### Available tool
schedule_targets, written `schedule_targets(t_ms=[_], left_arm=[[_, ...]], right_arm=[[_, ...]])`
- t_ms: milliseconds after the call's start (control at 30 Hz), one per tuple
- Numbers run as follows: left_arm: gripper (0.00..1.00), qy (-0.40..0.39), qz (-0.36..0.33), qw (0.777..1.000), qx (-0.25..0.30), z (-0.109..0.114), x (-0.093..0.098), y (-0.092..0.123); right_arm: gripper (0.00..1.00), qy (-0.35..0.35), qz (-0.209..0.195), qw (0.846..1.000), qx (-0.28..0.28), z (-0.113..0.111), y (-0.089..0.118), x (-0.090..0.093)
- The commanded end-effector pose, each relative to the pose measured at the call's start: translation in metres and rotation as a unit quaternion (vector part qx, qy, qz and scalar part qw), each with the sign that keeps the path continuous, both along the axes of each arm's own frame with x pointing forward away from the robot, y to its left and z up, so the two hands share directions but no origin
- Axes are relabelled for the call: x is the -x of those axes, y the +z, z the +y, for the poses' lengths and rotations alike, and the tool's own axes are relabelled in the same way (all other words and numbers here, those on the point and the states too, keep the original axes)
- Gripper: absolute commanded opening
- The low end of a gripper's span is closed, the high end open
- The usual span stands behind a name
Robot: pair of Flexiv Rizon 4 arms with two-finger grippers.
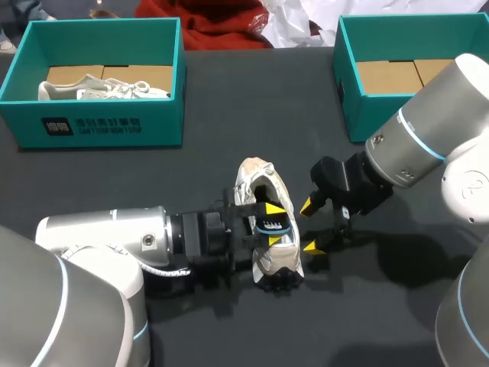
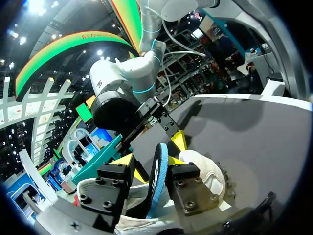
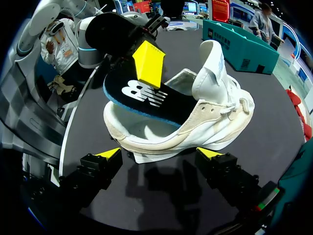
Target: Take the shoe out of the shoebox, open the shoe tongue, remove and reinsert the insole, then place the shoe into the shoebox
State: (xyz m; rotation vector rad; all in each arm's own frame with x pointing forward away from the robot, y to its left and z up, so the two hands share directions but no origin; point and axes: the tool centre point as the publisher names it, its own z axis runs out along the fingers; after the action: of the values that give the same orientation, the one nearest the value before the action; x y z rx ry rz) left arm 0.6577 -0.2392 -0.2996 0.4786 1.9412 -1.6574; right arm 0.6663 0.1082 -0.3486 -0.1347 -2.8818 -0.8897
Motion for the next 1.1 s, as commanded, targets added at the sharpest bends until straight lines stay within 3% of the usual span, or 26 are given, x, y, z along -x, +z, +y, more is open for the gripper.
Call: schedule_targets(t_ms=[33,100,333,567,733,867,900,1000,1100], left_arm=[[0.3,0.007,-0.002,1.0,-0.009,0.002,0.01,0.003],[0.0,0.009,-0.009,1.0,-0.013,-0.001,0.01,0.0],[0.0,0.005,-0.024,0.999,-0.02,-0.011,-0.002,-0.021],[0.0,0.032,-0.027,0.998,-0.041,-0.007,-0.02,-0.037],[0.0,0.045,-0.002,0.998,-0.039,-0.001,-0.029,-0.04],[0.0,0.036,0.037,0.998,-0.028,0.004,-0.021,-0.03],[0.02,0.035,0.043,0.998,-0.03,0.005,-0.019,-0.028],[0.28,0.03,0.054,0.998,-0.029,0.008,-0.012,-0.019],[0.37,0.029,0.059,0.997,-0.031,0.011,-0.005,-0.01]], right_arm=[[1.0,-0.001,-0.001,1.0,0.001,0.0,-0.001,0.001],[1.0,-0.001,-0.001,1.0,0.001,0.0,-0.001,0.001],[1.0,-0.001,-0.001,1.0,0.001,0.0,-0.001,0.001],[1.0,-0.001,-0.001,1.0,0.001,0.0,-0.001,0.001],[1.0,-0.001,-0.001,1.0,0.001,0.0,-0.001,0.001],[1.0,-0.001,-0.001,1.0,0.001,0.0,-0.001,0.001],[1.0,-0.001,-0.001,1.0,0.001,0.0,-0.001,0.001],[1.0,-0.001,-0.001,1.0,0.001,0.0,-0.001,0.001],[1.0,-0.001,-0.001,1.0,0.001,0.0,-0.001,0.001]])
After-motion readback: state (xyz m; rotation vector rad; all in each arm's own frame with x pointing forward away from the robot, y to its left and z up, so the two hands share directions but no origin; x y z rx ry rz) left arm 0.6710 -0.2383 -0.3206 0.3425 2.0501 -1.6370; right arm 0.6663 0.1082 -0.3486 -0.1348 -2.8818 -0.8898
